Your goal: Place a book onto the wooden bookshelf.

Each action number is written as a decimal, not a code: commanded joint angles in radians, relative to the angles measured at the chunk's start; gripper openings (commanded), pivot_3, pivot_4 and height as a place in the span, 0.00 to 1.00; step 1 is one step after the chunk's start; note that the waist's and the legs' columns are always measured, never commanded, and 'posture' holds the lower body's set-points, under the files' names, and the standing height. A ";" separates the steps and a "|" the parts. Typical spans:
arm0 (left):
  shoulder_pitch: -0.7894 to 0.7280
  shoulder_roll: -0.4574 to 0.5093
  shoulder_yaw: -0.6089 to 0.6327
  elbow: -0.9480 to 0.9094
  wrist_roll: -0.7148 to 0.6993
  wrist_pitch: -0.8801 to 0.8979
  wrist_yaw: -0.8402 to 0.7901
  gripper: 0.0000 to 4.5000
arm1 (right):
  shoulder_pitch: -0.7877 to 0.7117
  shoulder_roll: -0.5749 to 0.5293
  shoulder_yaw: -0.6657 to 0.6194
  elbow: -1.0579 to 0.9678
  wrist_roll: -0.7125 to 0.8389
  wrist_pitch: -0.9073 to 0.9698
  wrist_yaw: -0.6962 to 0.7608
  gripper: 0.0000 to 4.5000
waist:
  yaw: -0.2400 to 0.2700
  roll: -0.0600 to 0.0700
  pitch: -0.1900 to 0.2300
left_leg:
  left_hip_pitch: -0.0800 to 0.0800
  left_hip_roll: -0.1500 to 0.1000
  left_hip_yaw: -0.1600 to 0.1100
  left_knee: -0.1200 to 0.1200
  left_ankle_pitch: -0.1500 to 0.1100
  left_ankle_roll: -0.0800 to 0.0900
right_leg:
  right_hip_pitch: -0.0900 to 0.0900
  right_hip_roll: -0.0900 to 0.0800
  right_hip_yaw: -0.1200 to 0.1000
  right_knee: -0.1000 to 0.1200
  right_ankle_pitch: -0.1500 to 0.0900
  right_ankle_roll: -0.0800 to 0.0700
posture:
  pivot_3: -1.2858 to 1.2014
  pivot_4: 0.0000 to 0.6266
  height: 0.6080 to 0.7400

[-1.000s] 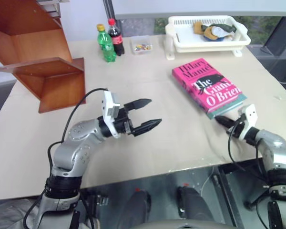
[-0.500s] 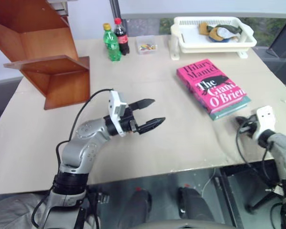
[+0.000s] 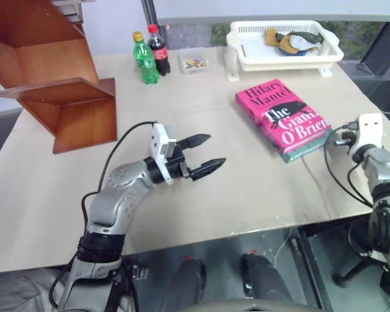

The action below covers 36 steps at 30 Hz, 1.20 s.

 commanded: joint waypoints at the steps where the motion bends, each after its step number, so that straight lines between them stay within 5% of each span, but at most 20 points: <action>1: 0.036 0.018 0.039 -0.079 -0.012 0.002 0.028 1.00 | -0.028 0.001 -0.003 0.033 -0.002 -0.060 0.054 0.01 | -0.003 0.000 0.000 | 0.000 -0.001 0.001 0.000 0.000 0.000 | 0.000 -0.001 0.001 0.000 0.000 0.000 | 0.52 0.24 1.00; 11: 0.034 0.015 0.029 -0.042 0.029 0.032 0.096 1.00 | 0.124 0.088 -0.021 -0.192 0.150 -0.058 0.529 0.01 | -0.006 0.000 0.000 | 0.002 -0.001 0.001 0.000 -0.004 0.006 | 0.000 -0.001 0.001 0.000 0.001 0.002 | 0.52 0.24 1.00; 18: -0.187 -0.119 0.031 0.211 0.035 0.167 0.246 1.00 | 0.526 0.102 -0.006 -0.805 0.174 0.069 0.437 0.01 | 0.021 0.000 -0.001 | 0.001 -0.003 -0.005 0.003 -0.004 0.006 | 0.001 -0.003 -0.001 0.001 0.002 0.003 | 0.52 0.24 1.00; 21: -0.293 -0.189 0.038 0.356 0.023 0.208 0.258 1.00 | 0.716 0.103 -0.051 -1.121 0.216 0.180 0.360 0.20 | 0.035 0.001 -0.002 | 0.000 -0.003 -0.005 0.004 -0.004 0.006 | 0.001 -0.003 0.000 0.001 0.002 0.004 | 0.52 0.24 1.00; 27: -0.478 -0.269 0.095 0.664 0.018 0.218 0.242 1.00 | 1.060 0.116 -0.092 -1.751 0.288 0.363 0.241 0.81 | 0.022 0.002 -0.002 | -0.001 -0.004 -0.004 0.005 -0.004 0.006 | -0.001 -0.002 0.001 0.001 0.002 0.006 | 0.52 0.24 1.00; 32: -0.633 -0.297 0.133 0.943 0.045 0.155 0.200 1.00 | 1.140 0.131 -0.067 -2.121 0.332 0.506 0.113 0.81 | 0.015 0.001 -0.001 | 0.000 -0.003 -0.002 0.006 -0.004 0.006 | 0.000 0.001 0.001 0.001 0.000 0.009 | 0.52 0.24 1.00; 36: -0.715 -0.307 0.149 1.089 0.069 0.112 0.160 1.00 | 1.117 0.121 -0.019 -2.263 0.311 0.617 0.020 0.99 | 0.022 0.000 -0.001 | -0.001 -0.003 0.000 0.012 -0.004 0.006 | 0.002 0.001 -0.001 0.001 0.000 0.011 | 0.52 0.24 1.00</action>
